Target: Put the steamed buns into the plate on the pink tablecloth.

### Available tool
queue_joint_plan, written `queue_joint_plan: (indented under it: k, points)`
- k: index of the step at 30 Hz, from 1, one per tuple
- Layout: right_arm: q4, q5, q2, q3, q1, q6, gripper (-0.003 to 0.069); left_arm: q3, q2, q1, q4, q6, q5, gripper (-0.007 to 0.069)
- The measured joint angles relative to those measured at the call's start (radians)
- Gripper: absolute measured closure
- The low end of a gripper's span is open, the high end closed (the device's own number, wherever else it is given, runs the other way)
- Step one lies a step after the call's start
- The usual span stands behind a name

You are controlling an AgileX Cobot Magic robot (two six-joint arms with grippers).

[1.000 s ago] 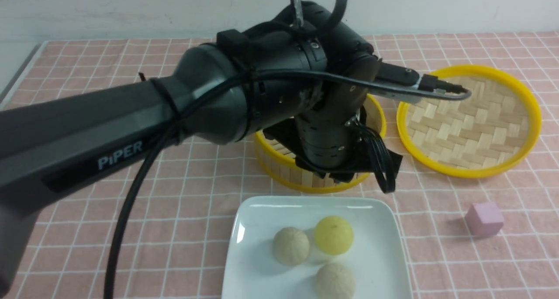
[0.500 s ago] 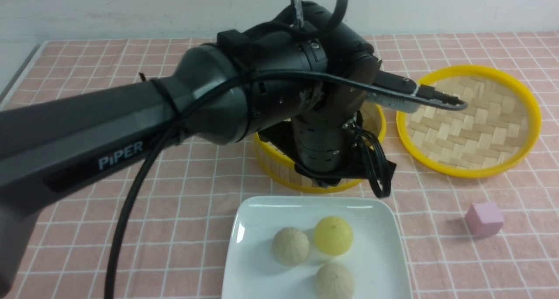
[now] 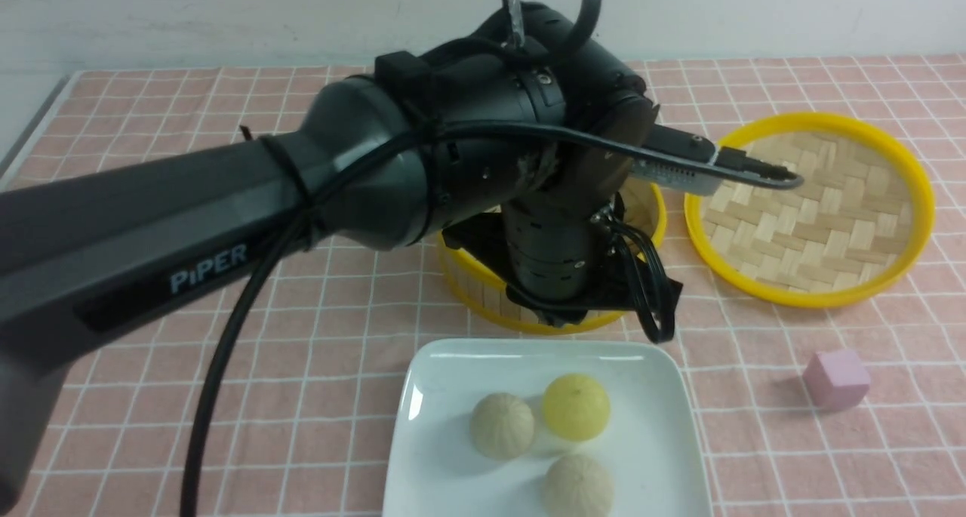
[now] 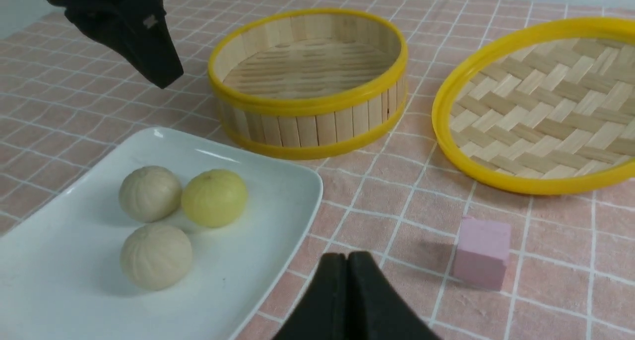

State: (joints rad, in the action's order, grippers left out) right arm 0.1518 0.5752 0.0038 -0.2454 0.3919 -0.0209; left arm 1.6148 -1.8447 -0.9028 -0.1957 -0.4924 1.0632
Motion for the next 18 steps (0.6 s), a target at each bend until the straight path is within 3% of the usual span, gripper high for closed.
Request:
queue_joint_plan:
  k: [2, 12, 18]
  points:
    - [-0.002, -0.016, -0.012, 0.017, -0.010, 0.000, 0.0655, 0.000, 0.000, 0.000, 0.000, 0.000, 0.002, 0.0613]
    - [-0.076, -0.090, -0.015, 0.230, -0.238, 0.000, 0.0643, 0.000, 0.016, 0.000, -0.016, 0.005, 0.003, 0.0609]
    - [-0.087, -0.169, -0.015, 0.254, -0.311, 0.001, 0.0640, 0.000, 0.072, 0.000, -0.044, 0.008, 0.036, 0.0605]
